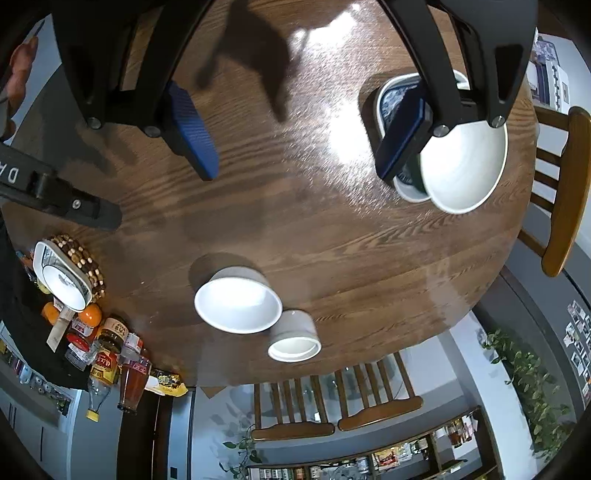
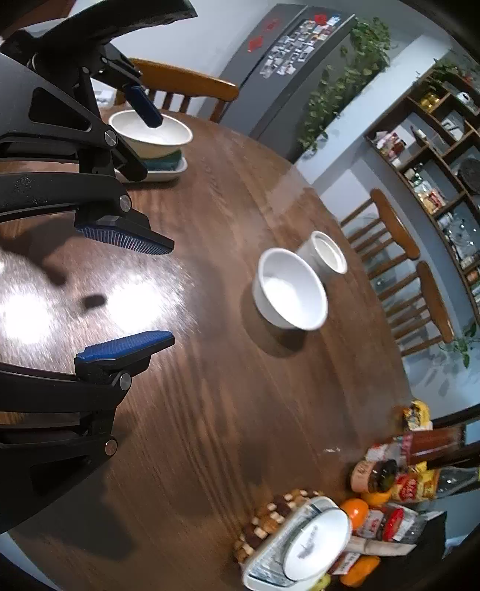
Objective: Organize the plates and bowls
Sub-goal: 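Move both grippers to the smaller white bowl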
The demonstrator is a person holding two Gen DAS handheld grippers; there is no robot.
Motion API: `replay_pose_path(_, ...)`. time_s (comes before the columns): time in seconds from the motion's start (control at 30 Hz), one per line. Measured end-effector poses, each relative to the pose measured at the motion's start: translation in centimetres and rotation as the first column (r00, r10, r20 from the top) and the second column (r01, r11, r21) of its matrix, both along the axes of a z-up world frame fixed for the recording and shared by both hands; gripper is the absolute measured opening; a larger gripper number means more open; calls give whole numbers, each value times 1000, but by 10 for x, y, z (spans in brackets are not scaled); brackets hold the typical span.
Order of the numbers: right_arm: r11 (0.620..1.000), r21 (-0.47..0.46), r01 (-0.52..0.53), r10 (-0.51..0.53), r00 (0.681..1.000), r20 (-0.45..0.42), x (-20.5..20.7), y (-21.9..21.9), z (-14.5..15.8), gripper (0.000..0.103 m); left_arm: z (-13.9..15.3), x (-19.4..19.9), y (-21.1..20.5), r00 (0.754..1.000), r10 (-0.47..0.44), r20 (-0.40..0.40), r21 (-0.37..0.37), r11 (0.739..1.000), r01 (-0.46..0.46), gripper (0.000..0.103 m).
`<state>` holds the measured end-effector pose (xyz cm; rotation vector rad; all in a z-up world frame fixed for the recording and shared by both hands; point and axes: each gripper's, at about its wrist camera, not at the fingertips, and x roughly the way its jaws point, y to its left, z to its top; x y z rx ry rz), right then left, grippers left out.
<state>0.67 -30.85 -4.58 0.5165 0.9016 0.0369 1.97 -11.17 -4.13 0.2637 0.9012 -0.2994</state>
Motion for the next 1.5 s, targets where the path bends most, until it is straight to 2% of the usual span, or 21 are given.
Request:
replay_pose_path(0.3,998,-61,20,-18,999,34,13,-28,21,44,16,15,-29,999,-7,44,-18,1000,8,87)
replay_pose_path(0.6,992,-118,-51,56,998,40,61,-25,26,44,7,56,-40,994,99,40,-25,995,-98,87)
replay_pose_path(0.87,984,-146,-106,109,994,9,107,-21,9,44,-13,99,-49,983,183,0,-26,983,-183,87)
replay_pose_path(1.2,982,-146,-119,114,993,-41,146,-29,-25,44,-44,130,-57,976,210,-64,-13,977,-211,87)
replay_pose_path(1.5,983,-128,-130,122,990,-67,158,-32,-40,44,-56,143,-59,973,207,-97,-19,978,-210,87)
